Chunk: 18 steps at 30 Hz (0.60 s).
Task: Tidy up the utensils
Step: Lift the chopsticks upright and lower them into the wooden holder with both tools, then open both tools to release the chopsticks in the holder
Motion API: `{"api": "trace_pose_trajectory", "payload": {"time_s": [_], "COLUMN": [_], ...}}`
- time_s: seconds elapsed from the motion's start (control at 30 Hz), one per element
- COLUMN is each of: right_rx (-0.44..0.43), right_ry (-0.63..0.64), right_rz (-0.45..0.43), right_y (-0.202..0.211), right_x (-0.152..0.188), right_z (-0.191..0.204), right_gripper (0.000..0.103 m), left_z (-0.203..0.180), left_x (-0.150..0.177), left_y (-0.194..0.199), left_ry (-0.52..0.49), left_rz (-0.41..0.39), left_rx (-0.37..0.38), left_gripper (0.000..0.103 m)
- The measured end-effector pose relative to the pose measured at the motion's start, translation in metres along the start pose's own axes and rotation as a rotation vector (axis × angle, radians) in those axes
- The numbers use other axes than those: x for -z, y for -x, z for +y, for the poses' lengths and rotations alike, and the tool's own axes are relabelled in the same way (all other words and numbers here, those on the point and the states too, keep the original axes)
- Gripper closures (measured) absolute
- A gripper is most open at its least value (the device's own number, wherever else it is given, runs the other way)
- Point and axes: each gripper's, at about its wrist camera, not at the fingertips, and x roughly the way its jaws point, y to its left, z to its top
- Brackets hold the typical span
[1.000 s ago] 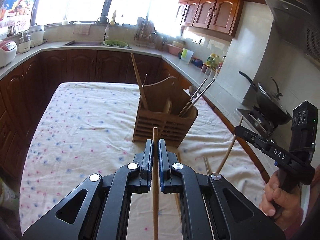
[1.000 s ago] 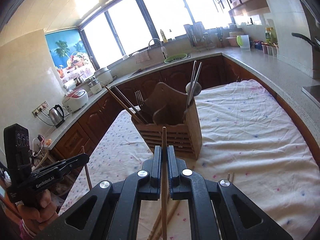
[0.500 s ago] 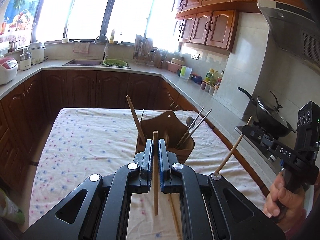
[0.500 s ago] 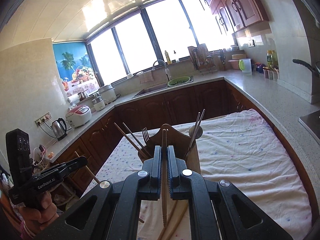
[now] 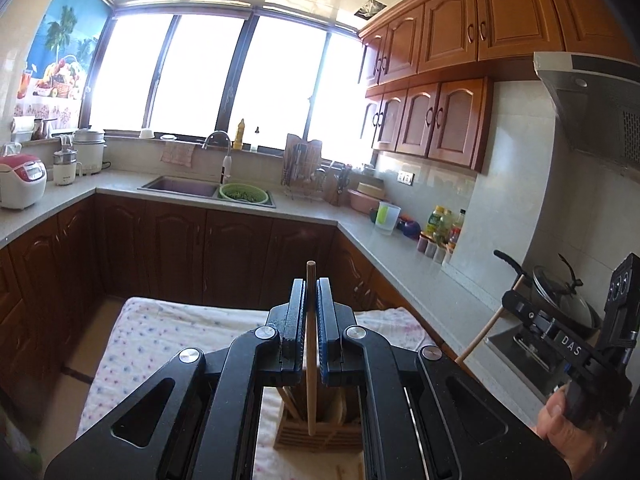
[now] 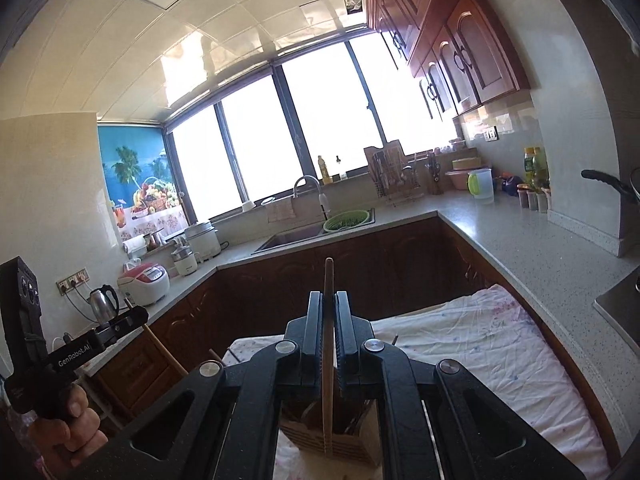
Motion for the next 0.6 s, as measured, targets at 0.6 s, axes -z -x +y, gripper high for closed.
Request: {"api": "trace_pose_trajectory", "payload": {"time_s": [0.6], "right_rx": [0.058], "right_ry": [-0.051], "right_rz": [0.138], "right_y": [-0.065], "right_x": [0.064], "right_z": [-0.026], "right_gripper": [0.097], "left_z": [0.019], "left_x": [0.078], "left_y": [-0.082], "left_ry": [0.064], "left_rz": [0.159], "left_rx": [-0.058], "left_gripper": [0.098]}}
